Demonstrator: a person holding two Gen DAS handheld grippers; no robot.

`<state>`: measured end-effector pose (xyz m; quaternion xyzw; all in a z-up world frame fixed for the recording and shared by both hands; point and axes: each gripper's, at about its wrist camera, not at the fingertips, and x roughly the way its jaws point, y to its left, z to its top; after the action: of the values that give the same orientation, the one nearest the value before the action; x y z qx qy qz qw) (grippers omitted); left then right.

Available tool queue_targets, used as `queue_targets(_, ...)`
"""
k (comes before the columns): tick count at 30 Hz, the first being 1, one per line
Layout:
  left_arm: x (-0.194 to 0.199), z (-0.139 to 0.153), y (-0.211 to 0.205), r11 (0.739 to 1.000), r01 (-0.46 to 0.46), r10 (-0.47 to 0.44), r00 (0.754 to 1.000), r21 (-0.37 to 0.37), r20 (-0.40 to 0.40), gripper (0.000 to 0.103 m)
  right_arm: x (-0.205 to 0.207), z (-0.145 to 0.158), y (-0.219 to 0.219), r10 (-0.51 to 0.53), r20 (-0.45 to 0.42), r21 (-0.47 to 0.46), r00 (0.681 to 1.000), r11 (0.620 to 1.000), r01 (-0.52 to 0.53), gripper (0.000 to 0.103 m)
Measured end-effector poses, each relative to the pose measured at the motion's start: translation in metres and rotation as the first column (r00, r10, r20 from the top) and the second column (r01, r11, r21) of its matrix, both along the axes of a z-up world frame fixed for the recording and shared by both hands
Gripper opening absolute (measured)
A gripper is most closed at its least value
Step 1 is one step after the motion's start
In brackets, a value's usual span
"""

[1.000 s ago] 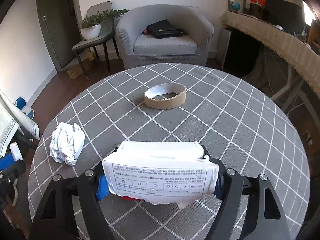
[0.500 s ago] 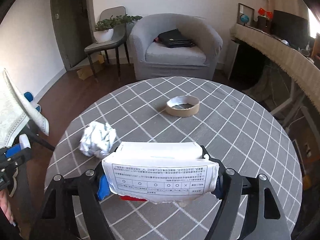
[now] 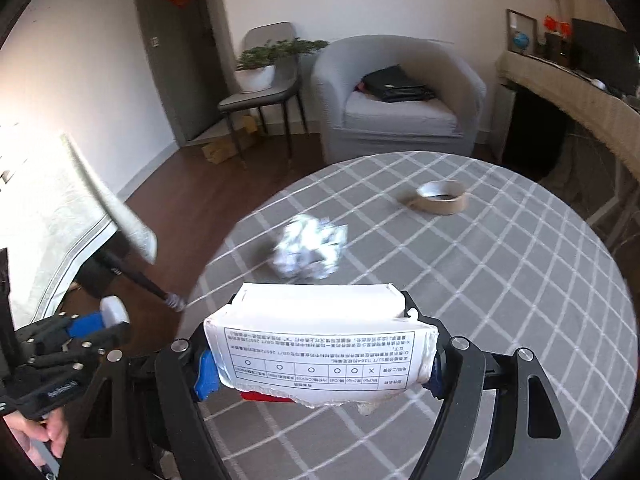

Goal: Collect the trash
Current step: 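Carry the ball and paper box over the green bin and open both grippers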

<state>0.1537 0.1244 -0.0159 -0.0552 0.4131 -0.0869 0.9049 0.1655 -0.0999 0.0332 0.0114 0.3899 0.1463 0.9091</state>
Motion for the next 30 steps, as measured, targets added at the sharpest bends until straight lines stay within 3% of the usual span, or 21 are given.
queue_targets(8,-0.014,-0.036,0.024,0.998,-0.017,0.022,0.997,0.059,-0.077,0.042,-0.013,0.004,0.048,0.123,0.003,0.01,0.992,0.992,-0.123,0.076)
queue_targets(20,-0.011,-0.093,0.062,0.996,-0.077,0.084,0.975,0.041,-0.207,0.042,-0.029,-0.004,0.113,0.27,-0.023,0.005,0.963,0.963,-0.27,0.076)
queue_targets(30,-0.021,-0.134,0.083,0.994,-0.088,0.102,0.945,0.059,-0.312,0.042,-0.03,-0.012,0.141,0.31,-0.047,0.008,0.95,0.951,-0.31,0.076)
